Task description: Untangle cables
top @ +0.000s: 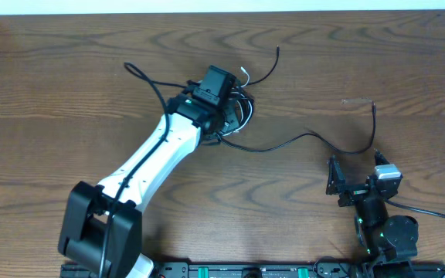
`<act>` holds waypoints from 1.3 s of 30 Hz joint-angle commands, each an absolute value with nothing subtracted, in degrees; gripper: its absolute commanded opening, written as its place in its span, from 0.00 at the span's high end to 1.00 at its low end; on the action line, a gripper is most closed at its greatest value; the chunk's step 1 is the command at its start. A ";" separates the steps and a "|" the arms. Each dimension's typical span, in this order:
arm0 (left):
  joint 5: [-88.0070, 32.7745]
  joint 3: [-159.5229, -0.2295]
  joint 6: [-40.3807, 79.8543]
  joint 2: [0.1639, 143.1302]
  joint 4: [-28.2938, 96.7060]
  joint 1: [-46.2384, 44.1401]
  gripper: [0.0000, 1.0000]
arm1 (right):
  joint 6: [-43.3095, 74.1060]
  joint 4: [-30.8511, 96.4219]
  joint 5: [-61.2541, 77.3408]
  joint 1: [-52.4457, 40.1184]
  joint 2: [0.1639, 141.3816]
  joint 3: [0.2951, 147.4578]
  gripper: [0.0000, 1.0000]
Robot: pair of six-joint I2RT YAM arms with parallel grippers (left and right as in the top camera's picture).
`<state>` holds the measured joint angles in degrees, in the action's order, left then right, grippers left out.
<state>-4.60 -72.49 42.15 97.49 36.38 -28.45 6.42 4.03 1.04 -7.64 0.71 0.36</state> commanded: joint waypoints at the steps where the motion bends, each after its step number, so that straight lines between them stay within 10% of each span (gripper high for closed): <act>1: -3.77 -72.38 35.20 100.47 32.95 -30.72 0.67 | 5.69 4.32 0.58 -7.49 0.45 0.30 0.01; 5: -3.75 -72.38 30.22 103.53 27.40 -32.08 0.54 | 5.69 4.32 0.58 -7.49 0.45 0.32 0.01; 23: 4.51 -72.38 30.89 115.55 20.08 -32.23 0.53 | 5.69 4.32 0.58 -7.49 0.45 0.32 0.01; 28: 0.36 -72.38 30.85 115.72 22.26 -32.23 0.60 | 5.69 4.32 0.56 -7.49 0.45 0.32 0.01; 33: -3.70 -72.38 30.61 115.72 26.52 -32.23 0.91 | 5.67 4.32 0.56 -7.49 0.45 0.30 0.01; 39: -8.51 -72.38 30.57 115.42 34.37 -32.16 0.92 | 5.69 4.32 0.58 -7.49 0.45 0.32 0.01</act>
